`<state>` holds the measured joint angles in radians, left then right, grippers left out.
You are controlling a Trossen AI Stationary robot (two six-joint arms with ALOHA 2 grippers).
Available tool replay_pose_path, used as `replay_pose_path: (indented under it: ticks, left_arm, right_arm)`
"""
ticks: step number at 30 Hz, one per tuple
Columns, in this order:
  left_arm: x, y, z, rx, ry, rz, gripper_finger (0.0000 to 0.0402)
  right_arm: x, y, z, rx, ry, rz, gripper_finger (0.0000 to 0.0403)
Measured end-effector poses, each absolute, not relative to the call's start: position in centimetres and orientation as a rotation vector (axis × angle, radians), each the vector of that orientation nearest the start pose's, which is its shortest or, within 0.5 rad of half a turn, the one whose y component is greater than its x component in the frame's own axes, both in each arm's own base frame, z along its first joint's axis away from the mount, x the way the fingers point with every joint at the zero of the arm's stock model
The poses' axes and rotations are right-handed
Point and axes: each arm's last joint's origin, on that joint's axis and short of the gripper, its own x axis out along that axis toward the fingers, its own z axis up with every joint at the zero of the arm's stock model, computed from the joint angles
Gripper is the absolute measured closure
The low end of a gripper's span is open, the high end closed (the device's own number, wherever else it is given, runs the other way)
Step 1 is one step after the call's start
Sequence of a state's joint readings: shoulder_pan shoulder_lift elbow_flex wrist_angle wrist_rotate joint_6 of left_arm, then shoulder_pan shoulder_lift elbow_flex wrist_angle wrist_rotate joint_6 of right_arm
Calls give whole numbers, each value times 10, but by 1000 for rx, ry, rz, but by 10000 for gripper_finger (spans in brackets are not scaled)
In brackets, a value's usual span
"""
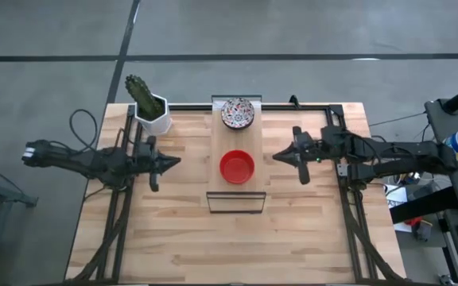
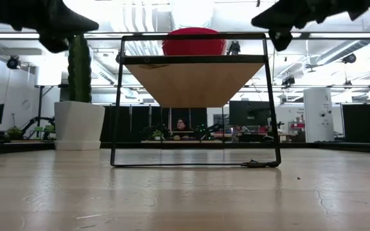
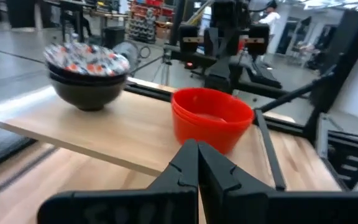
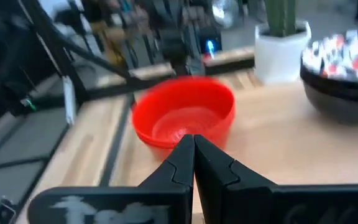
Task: Pick & Place Mini bowls
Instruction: Return to Home Position
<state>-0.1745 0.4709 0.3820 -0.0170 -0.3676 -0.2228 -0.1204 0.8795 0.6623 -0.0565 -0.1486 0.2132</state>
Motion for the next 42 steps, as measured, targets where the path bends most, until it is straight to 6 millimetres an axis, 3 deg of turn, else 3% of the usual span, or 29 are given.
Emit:
replay_pose_path:
  ticks: [4, 12, 25, 34, 42]
  left_arm:
    - [125, -13, 239, -217, 18, 160, 401]
    - [118, -12, 222, -223, 2, 123, 401]
    - [108, -10, 193, -249, -57, 116, 402]
    - [105, -10, 177, -262, -99, 101, 402]
    - [105, -10, 177, -277, -106, 99, 401]
  right_arm:
    - [182, -17, 278, 225, 142, 32, 394]
    - [158, -13, 245, 227, 113, 72, 394]
    - [132, -10, 207, 225, -31, 102, 394]
    - [120, -8, 189, 217, -100, 110, 394]
    - [113, -9, 187, 195, -158, 50, 394]
